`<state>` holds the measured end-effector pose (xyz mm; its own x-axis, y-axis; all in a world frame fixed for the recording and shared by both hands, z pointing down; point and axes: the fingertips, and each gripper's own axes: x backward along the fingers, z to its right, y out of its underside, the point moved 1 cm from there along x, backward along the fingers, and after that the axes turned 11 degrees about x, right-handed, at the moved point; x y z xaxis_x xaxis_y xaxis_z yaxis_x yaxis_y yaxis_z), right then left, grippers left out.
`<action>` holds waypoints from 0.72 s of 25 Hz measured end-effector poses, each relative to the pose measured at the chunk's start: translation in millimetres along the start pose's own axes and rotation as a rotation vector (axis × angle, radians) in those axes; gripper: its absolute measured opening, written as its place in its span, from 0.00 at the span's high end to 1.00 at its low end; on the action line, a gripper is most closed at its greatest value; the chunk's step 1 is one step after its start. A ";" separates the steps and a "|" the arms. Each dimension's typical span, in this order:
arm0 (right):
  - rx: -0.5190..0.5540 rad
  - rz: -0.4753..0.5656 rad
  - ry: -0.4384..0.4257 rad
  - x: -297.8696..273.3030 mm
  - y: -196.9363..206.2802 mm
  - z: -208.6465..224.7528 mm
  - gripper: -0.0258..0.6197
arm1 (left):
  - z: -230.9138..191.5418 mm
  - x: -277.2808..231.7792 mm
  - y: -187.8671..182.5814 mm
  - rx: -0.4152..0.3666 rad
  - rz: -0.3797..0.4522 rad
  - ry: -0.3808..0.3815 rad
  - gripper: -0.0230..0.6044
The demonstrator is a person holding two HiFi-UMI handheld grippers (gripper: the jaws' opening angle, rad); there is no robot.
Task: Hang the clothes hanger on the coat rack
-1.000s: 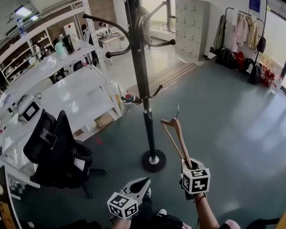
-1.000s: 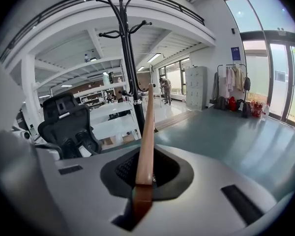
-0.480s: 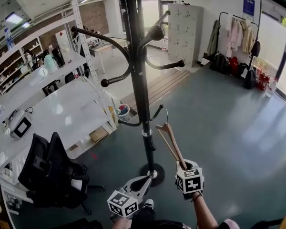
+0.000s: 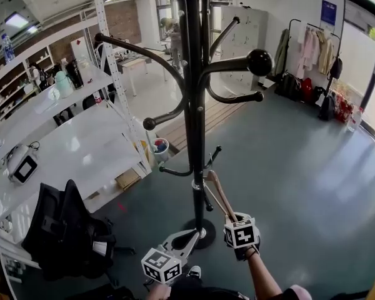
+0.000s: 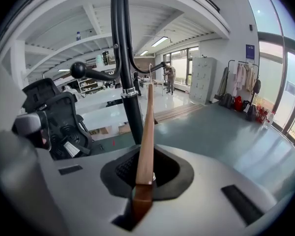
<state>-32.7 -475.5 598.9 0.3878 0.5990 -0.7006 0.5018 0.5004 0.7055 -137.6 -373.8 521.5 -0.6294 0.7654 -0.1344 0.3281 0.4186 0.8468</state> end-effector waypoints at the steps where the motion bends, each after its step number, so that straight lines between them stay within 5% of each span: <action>1: -0.009 -0.009 -0.003 -3.2 3.5 -0.9 0.91 | -2.2 0.7 -0.5 0.003 -0.002 -0.002 0.96; 9: -0.065 -0.003 -0.033 -10.5 14.9 -7.8 0.89 | -20.7 11.0 -6.6 0.021 0.024 -0.059 0.96; 12: -0.097 0.028 -0.050 -5.8 13.2 -10.3 0.81 | -15.7 9.0 -3.9 0.021 0.022 -0.052 0.96; 18: -0.110 0.100 -0.054 27.9 7.7 -9.9 0.81 | 11.7 2.0 7.2 0.019 0.003 -0.017 0.96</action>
<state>-25.7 -448.7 585.9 0.4740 0.6159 -0.6293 0.3724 0.5074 0.7771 -128.3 -363.5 521.3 -0.6159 0.7752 -0.1407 0.3437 0.4250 0.8374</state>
